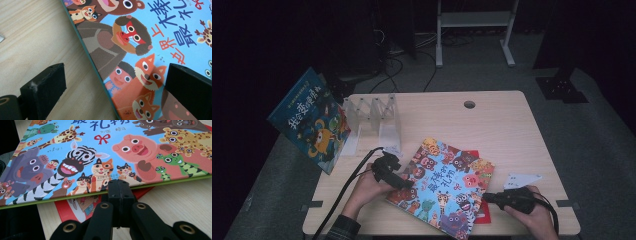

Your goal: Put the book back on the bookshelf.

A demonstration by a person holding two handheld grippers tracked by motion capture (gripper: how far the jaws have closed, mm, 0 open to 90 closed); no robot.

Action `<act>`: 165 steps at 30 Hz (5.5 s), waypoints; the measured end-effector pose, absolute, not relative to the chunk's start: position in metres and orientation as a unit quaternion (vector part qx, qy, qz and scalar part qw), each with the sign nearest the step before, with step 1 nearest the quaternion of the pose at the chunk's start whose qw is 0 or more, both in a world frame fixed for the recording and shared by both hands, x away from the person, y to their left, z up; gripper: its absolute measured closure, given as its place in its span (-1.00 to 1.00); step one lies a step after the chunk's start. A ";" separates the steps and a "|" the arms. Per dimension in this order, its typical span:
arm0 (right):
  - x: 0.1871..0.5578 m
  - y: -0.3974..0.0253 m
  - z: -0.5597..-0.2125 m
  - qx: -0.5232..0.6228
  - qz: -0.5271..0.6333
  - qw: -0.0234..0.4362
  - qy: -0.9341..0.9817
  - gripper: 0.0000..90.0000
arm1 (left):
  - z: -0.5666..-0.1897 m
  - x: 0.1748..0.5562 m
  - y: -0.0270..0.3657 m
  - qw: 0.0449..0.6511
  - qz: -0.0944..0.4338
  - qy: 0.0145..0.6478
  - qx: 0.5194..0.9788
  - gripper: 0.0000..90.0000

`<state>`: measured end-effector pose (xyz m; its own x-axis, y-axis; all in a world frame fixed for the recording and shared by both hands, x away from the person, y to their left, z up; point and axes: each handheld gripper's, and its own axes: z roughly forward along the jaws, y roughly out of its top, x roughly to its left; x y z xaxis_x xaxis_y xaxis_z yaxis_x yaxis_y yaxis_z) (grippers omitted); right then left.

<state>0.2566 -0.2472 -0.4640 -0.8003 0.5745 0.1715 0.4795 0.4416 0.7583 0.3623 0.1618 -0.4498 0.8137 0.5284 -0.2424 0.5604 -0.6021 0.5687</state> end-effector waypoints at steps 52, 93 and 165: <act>0.275 -0.212 -0.461 0.303 0.420 0.057 0.854 0.98 | -0.461 0.380 0.171 0.335 -0.088 0.315 0.884 -1.00; 0.286 -0.185 -0.457 0.275 0.413 0.065 0.866 0.98 | -0.336 0.403 0.153 0.388 -0.109 0.234 0.885 -0.20; 0.376 -0.309 -0.486 0.552 0.332 0.240 0.726 -0.54 | -0.229 0.397 0.150 0.250 -0.050 0.269 0.929 0.80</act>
<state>0.3759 -0.3095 -0.4863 -0.2756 0.9611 0.0177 0.6428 0.1706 0.7468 0.3969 0.1495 -0.2291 0.8507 0.4745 -0.2262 0.5239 -0.7309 0.4373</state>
